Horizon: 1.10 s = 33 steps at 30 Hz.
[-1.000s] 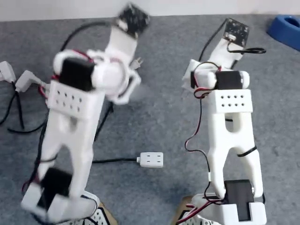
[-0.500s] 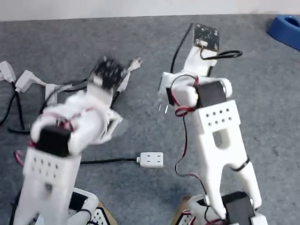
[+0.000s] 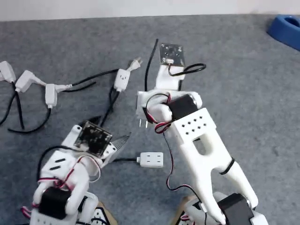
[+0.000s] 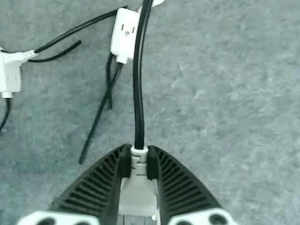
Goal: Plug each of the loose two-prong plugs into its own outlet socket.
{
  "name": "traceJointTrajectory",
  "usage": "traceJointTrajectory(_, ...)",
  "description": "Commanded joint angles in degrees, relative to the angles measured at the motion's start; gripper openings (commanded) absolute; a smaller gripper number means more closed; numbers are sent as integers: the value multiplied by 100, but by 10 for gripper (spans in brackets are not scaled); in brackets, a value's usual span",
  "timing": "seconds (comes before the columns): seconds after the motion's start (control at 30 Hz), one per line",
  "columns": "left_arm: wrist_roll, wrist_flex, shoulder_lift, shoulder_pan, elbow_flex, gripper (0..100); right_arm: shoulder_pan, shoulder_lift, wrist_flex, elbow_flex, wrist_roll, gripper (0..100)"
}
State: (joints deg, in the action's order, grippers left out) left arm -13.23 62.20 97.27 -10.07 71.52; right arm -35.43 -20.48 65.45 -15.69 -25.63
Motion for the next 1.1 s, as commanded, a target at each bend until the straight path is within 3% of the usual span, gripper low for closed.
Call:
traceJointTrajectory(0.0,-53,-325,382,66,497,316,-233,-207,-154,22,-79,5)
traceJointTrajectory(0.73,-62,-826,277,321,488,316,-796,-207,-690,-892,-202,5)
traceJointTrajectory(1.07,-62,-1477,268,330,1464,316,-1007,-251,101,-57,-185,5)
